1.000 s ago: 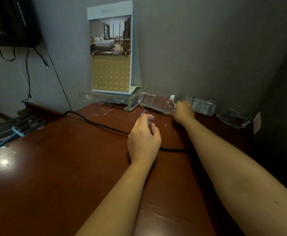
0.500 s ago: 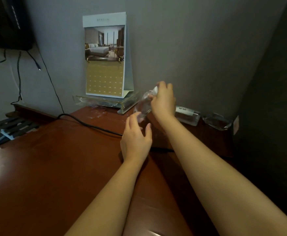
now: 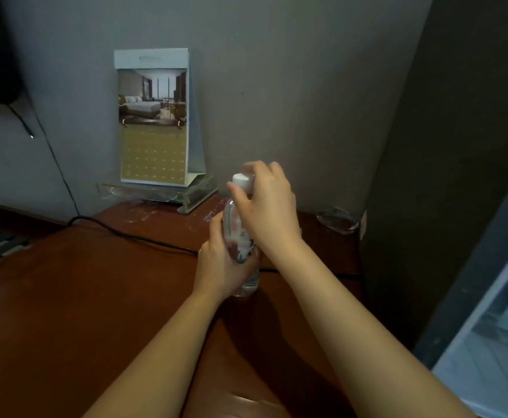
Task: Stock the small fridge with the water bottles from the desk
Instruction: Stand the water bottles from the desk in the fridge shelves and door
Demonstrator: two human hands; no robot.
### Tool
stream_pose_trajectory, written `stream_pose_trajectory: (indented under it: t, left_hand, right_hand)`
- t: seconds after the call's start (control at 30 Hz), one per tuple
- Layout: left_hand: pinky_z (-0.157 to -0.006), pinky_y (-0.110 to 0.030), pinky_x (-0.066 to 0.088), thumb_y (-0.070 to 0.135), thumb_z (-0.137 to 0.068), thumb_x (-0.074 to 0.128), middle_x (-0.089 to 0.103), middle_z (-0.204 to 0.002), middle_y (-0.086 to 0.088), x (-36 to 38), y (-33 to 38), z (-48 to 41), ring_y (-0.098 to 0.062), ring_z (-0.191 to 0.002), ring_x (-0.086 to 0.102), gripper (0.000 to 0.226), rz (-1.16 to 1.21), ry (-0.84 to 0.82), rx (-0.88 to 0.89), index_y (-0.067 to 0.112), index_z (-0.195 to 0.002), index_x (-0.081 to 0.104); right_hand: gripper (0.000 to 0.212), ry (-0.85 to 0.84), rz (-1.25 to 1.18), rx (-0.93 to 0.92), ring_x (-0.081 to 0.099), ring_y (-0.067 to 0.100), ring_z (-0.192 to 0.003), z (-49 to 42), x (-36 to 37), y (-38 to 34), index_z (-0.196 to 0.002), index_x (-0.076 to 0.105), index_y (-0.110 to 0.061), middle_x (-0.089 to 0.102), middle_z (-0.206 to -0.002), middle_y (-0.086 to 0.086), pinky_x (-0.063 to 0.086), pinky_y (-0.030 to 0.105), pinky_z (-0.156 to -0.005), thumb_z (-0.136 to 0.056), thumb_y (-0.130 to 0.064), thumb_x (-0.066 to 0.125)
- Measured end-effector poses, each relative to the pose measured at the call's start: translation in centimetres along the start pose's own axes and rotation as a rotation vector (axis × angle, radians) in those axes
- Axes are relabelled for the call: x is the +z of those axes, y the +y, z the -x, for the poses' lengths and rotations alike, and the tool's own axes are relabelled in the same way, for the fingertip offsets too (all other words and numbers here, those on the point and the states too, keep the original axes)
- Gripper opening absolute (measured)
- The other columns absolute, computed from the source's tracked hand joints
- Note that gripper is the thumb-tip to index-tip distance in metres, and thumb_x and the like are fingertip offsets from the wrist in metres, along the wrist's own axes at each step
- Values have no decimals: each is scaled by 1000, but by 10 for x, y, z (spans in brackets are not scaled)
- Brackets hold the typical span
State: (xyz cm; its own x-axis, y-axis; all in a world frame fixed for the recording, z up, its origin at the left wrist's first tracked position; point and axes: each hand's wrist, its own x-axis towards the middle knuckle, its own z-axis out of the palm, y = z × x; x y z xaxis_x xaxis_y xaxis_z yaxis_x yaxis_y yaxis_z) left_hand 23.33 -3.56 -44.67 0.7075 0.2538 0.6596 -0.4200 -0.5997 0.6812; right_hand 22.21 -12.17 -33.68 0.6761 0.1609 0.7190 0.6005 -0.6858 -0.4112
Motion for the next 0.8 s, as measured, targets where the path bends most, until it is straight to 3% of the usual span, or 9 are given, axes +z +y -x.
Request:
stream_pose_trajectory:
  t: [0.17, 0.3, 0.4, 0.5, 0.6, 0.7, 0.8]
  left_hand:
    - [-63, -34, 45, 19, -59, 84, 66, -95, -11, 1, 1, -1, -38, -91, 64, 72, -19, -49, -24, 4, -118, 45]
    - [-58, -26, 40, 17, -63, 80, 48, -80, 18, 0, 3, -3, -32, -89, 63, 61, -20, -76, -99, 8, -116, 50]
    - [-60, -30, 43, 23, -63, 80, 59, -83, 4, -2, 5, 0, -32, -89, 64, 64, 7, -118, -153, 9, -117, 49]
    - [-68, -37, 50, 31, -59, 76, 67, -96, -5, -5, 13, 10, -27, -94, 63, 81, 63, -159, -195, 16, -131, 43]
    - [-66, -33, 46, 34, -58, 76, 68, -96, -6, -13, 24, 22, -27, -93, 64, 76, 62, -227, -212, 19, -127, 46]
    - [-77, -41, 53, 47, -52, 71, 67, -101, -7, -26, 39, 35, -24, -97, 63, 84, 120, -323, -257, 17, -127, 47]
    - [-76, -36, 53, 36, -64, 77, 66, -105, -1, -40, 56, 52, -20, -99, 62, 77, 95, -408, -255, 19, -131, 44]
  right_hand:
    - [29, -2, -2, -2, 58, 25, -96, 9, -11, 3, -114, 56, -15, 59, -106, 6, 43, 32, -75, -89, -29, 59]
    - [25, -75, 36, -15, 57, 29, -99, 7, -12, -3, -111, 52, -11, 62, -105, 10, 42, 35, -75, -91, -26, 56]
    - [26, -99, 72, -34, 57, 29, -98, 10, -19, -5, -112, 50, -10, 62, -104, 11, 41, 34, -73, -93, -27, 54]
    - [27, -122, 100, -50, 57, 32, -98, 17, -30, -8, -112, 49, -9, 61, -103, 13, 42, 36, -72, -93, -28, 53]
    - [26, -126, 117, -56, 56, 33, -97, 28, -41, -15, -112, 47, -9, 59, -103, 14, 41, 35, -70, -94, -28, 51]
    - [25, -132, 154, -68, 56, 33, -97, 42, -55, -23, -111, 46, -10, 59, -103, 14, 37, 31, -67, -94, -27, 51]
    - [25, -145, 178, -84, 58, 32, -95, 60, -72, -33, -112, 45, -11, 58, -104, 14, 39, 33, -67, -95, -28, 49]
